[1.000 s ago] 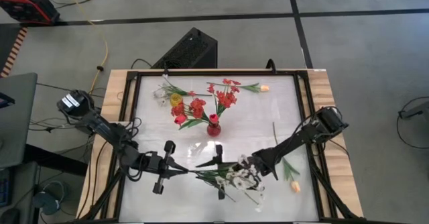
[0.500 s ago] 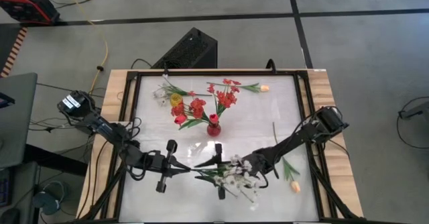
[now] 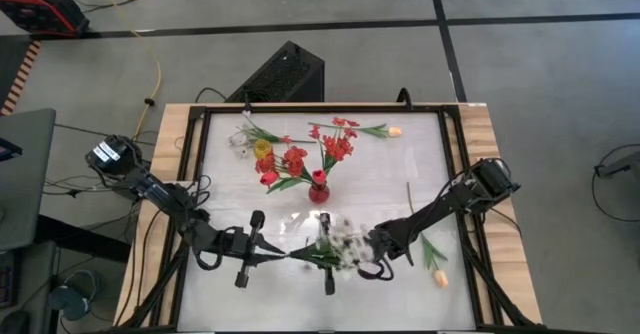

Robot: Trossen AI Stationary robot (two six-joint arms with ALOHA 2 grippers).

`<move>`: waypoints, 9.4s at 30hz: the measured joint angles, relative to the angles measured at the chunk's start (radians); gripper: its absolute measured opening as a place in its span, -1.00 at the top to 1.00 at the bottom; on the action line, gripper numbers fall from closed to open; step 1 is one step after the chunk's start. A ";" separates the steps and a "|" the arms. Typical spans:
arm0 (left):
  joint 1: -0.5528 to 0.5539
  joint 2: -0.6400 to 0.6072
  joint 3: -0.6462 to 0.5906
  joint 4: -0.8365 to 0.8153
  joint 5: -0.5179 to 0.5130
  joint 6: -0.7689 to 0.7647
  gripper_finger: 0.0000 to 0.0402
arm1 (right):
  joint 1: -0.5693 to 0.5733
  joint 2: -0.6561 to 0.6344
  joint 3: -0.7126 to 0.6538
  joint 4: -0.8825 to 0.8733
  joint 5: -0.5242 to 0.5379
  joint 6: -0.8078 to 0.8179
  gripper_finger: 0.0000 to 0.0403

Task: Sort flowers into vase by color
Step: Put the bottom white flowers into the yellow vase, then put the white flowers into the yellow vase

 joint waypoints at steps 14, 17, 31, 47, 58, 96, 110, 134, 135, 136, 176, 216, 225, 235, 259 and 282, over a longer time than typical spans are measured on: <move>0.096 0.031 0.000 -0.146 0.172 -0.245 0.04 | 0.002 0.000 -0.001 -0.250 -0.011 0.312 0.82; 0.110 0.066 0.001 -0.106 0.187 -0.248 -0.02 | -0.005 0.000 -0.001 -0.252 -0.018 0.312 0.82; 0.156 0.234 0.130 -0.083 0.289 -0.213 -0.04 | -0.031 0.000 -0.001 -0.314 -0.086 0.364 0.81; 0.193 0.227 0.134 -0.116 0.327 -0.260 0.67 | -0.028 0.001 -0.001 -0.333 -0.113 0.366 0.79; 0.154 0.226 0.134 -0.113 0.270 -0.211 0.99 | -0.027 -0.019 -0.001 -0.337 -0.166 0.365 0.20; 0.445 -0.890 0.133 -0.870 -0.086 0.243 1.00 | 0.069 -0.129 0.000 -0.586 -0.083 0.432 -0.31; 1.269 -0.793 0.052 -0.830 0.540 0.060 1.00 | 0.063 -0.129 0.000 -0.578 -0.083 0.434 -0.31; 1.535 -0.700 -0.215 -0.378 0.905 -0.206 1.00 | 0.066 -0.129 0.000 -0.571 -0.083 0.454 -0.31; 1.534 -0.695 -0.215 -0.378 0.905 -0.200 1.00 | 0.066 -0.129 0.000 -0.571 -0.083 0.454 -0.31; 1.533 -0.689 -0.215 -0.381 0.905 -0.192 1.00 | 0.066 -0.129 0.000 -0.570 -0.083 0.454 -0.31; 1.503 -0.459 -0.330 -0.231 0.885 -0.181 0.68 | 0.104 -0.129 0.000 -0.575 -0.083 0.454 -0.31; 1.383 -0.459 0.222 -1.511 0.626 0.004 0.10 | 0.103 -0.130 0.000 -0.671 -0.086 0.442 -0.31; 1.326 -0.459 0.409 -1.871 0.513 -0.011 0.10 | 0.103 -0.130 0.000 -0.685 -0.086 0.442 -0.31; 1.273 -0.459 0.516 -2.173 0.507 -0.065 0.10 | 0.105 -0.131 0.000 -0.684 -0.087 0.445 -0.31; 0.997 -0.649 0.687 -2.203 0.636 -0.289 0.10 | 0.052 -0.304 0.000 -0.889 -0.085 0.408 -0.31; 0.767 -0.669 0.686 -1.918 0.539 -0.305 0.10 | -0.546 -0.543 0.000 -1.570 -0.215 0.384 -0.31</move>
